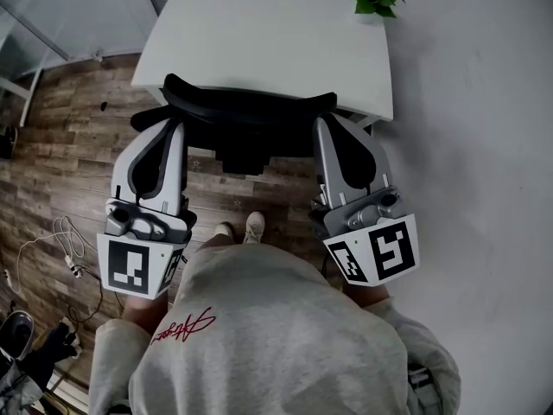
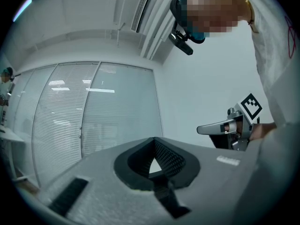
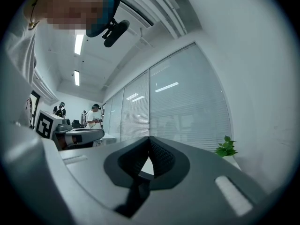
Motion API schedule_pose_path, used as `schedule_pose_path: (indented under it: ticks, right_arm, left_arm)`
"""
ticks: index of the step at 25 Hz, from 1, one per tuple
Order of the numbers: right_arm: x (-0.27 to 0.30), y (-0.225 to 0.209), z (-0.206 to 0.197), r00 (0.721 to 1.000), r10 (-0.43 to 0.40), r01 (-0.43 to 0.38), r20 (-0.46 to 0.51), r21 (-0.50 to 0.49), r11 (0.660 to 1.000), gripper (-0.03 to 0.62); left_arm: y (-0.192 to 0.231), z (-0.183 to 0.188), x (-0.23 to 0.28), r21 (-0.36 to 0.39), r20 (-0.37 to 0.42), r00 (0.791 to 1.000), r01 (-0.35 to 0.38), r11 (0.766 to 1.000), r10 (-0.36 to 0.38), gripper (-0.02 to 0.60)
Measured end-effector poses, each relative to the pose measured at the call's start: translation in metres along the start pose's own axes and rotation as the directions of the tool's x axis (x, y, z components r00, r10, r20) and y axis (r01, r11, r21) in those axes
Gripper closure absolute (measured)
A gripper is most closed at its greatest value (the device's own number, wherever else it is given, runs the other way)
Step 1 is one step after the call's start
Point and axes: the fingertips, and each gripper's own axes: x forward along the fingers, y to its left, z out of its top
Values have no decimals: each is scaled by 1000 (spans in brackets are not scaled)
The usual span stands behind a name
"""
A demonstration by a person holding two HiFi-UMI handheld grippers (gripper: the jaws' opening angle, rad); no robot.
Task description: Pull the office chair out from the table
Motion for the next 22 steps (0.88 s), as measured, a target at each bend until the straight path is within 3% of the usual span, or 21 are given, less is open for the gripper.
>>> schedule_pose_path:
  ticks: [22]
  right_arm:
    - [19, 4, 7, 998, -68, 69, 13, -40, 997, 592]
  left_arm:
    - [36, 0, 5, -6, 25, 998, 59, 998, -58, 586]
